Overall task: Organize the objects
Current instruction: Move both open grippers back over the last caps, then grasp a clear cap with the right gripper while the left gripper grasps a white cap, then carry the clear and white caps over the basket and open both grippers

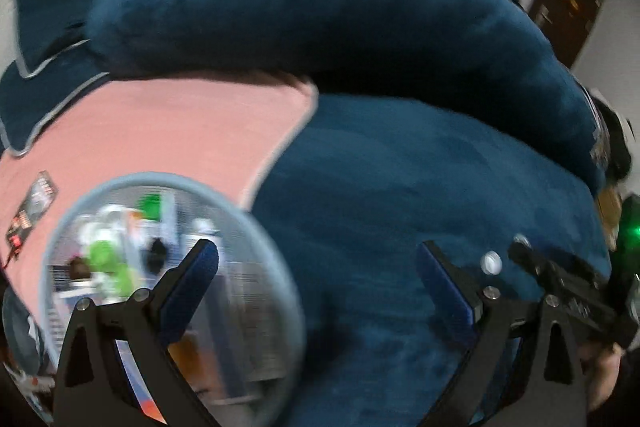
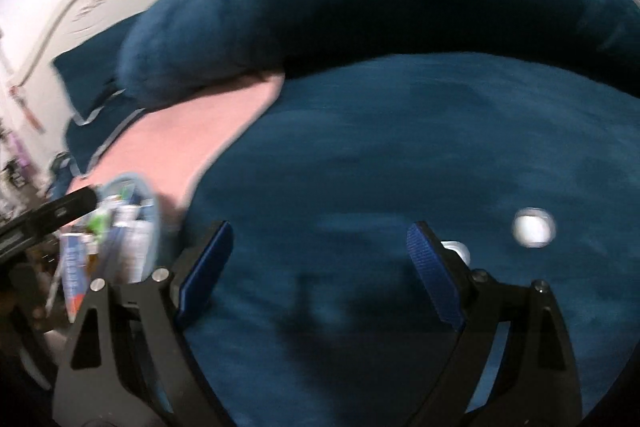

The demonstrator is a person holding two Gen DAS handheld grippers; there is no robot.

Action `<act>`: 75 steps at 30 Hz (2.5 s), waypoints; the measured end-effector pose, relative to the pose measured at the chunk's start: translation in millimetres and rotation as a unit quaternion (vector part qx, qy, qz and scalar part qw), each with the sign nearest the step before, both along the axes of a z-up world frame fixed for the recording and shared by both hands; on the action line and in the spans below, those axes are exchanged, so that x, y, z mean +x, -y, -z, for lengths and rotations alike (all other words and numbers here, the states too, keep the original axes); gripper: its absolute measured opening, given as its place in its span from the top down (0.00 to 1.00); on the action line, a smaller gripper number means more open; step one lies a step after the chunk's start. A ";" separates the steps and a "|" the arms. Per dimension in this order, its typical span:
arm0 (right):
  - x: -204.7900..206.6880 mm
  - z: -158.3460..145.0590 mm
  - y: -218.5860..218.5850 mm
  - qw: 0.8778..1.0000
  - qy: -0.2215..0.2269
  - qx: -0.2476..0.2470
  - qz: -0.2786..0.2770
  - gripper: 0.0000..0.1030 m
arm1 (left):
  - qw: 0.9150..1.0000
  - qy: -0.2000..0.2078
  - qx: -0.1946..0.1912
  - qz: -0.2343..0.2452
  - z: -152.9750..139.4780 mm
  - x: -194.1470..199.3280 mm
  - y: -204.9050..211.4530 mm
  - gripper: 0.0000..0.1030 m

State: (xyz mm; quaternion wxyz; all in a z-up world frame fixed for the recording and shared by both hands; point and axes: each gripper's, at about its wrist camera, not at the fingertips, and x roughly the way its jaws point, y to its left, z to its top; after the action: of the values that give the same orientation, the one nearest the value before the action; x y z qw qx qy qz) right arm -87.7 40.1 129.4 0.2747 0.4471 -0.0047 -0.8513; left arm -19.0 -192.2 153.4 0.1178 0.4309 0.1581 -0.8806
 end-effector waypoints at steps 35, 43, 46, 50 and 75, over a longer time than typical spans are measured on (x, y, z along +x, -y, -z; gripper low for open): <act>-19.0 51.4 -167.1 0.986 0.020 0.016 0.165 0.59 | 0.970 0.069 0.021 0.231 123.3 -130.7 -215.9 0.69; -7.9 39.6 -149.8 0.989 0.006 0.001 0.146 0.59 | 0.976 0.046 0.001 0.213 87.1 -99.5 -193.4 0.69; 1.1 32.6 -134.1 0.992 0.000 -0.005 0.129 0.59 | 0.980 0.037 -0.014 0.196 69.5 -83.3 -175.8 0.69; 13.8 23.2 -108.0 0.995 -0.009 -0.012 0.100 0.59 | 0.984 0.019 -0.030 0.176 45.6 -61.3 -150.0 0.69; 115.6 -40.0 187.9 0.976 0.001 -0.089 -0.198 0.59 | 0.982 -0.052 0.061 -0.171 -7.5 114.0 169.9 0.64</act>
State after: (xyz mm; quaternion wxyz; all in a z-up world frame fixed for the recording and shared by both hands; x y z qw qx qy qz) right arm 27.9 -147.8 169.4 0.4760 0.4138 0.0083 -0.7760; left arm 95.0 -362.1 160.9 0.2322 0.3575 0.2887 -0.8573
